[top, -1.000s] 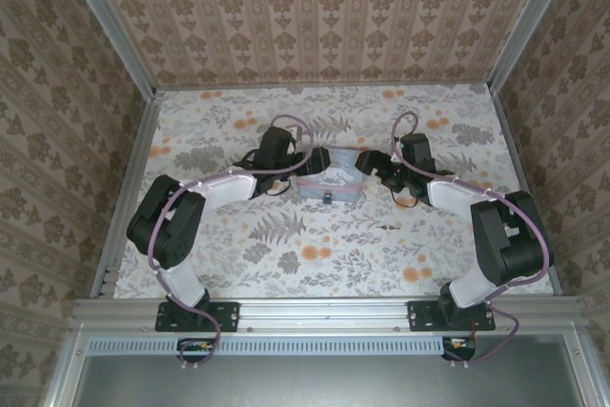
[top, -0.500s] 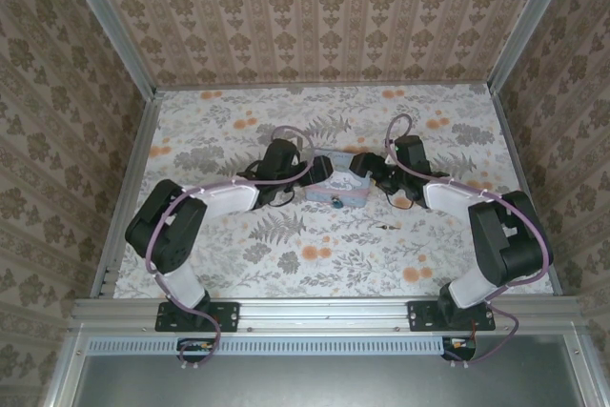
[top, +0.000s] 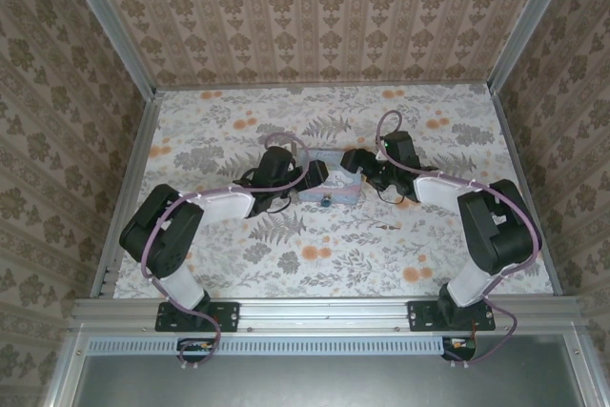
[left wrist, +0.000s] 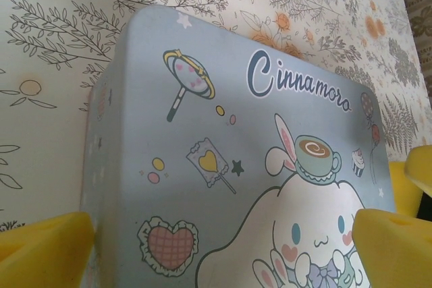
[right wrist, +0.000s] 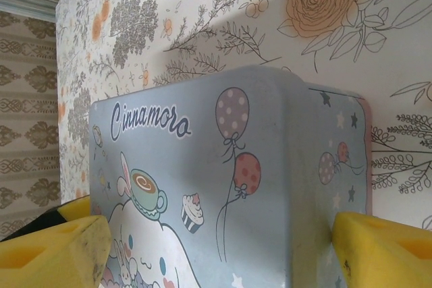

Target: Unlock the padlock with the key

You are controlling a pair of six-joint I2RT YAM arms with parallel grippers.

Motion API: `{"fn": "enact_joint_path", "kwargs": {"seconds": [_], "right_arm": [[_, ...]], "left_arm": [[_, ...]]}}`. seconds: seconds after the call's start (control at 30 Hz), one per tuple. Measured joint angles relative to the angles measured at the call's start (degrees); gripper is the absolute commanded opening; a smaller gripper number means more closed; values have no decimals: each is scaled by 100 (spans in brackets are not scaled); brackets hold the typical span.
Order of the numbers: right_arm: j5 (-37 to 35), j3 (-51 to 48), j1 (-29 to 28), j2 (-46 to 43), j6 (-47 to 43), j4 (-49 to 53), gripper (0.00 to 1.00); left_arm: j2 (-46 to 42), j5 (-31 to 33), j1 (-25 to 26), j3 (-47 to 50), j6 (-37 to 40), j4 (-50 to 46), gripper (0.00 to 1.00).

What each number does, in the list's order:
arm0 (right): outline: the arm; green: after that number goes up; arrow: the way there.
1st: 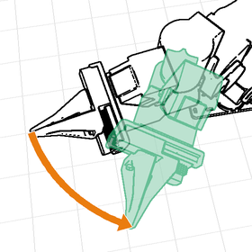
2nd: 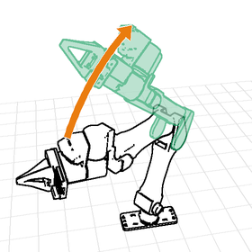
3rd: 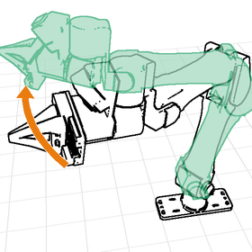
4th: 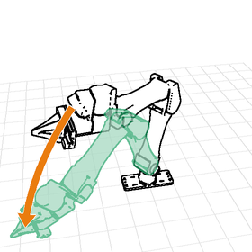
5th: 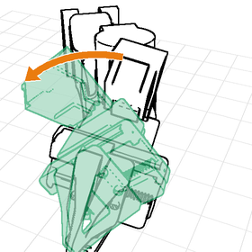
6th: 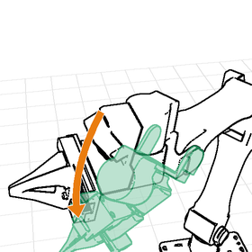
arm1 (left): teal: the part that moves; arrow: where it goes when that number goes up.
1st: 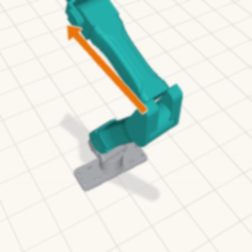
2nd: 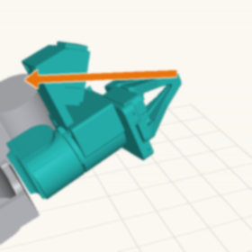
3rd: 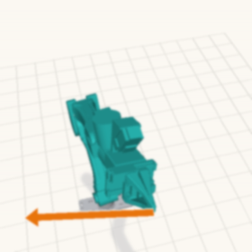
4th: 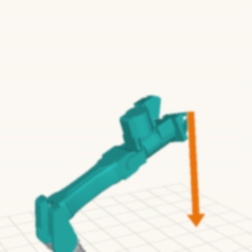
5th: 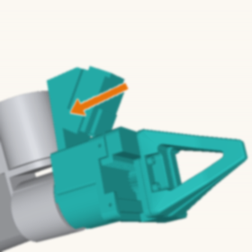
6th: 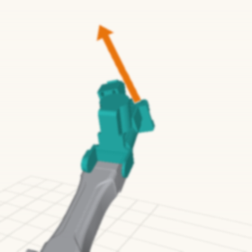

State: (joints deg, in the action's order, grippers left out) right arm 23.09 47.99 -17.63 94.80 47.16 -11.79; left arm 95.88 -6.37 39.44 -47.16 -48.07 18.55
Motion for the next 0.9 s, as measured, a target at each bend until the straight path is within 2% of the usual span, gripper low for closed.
{"fn": "enact_joint_path", "kwargs": {"seconds": [0.27, 0.5, 0.63, 0.9], "right_arm": [[-190, 0, 37, -245, -201, 310, 86], [-625, -592, 179, -1375, -785, 1187, 86], [-688, -1012, 184, -1408, -951, 1506, 85], [-817, -1366, 155, -1414, -1150, 1971, 81]], "left_arm": [[-94, 24, -146, 245, -170, 188, 100], [-1215, 258, -671, 505, -22, -540, 100], [-1705, 293, -682, 446, 188, -942, 100], [-1751, 120, -538, 232, 448, -1392, 100]]}}
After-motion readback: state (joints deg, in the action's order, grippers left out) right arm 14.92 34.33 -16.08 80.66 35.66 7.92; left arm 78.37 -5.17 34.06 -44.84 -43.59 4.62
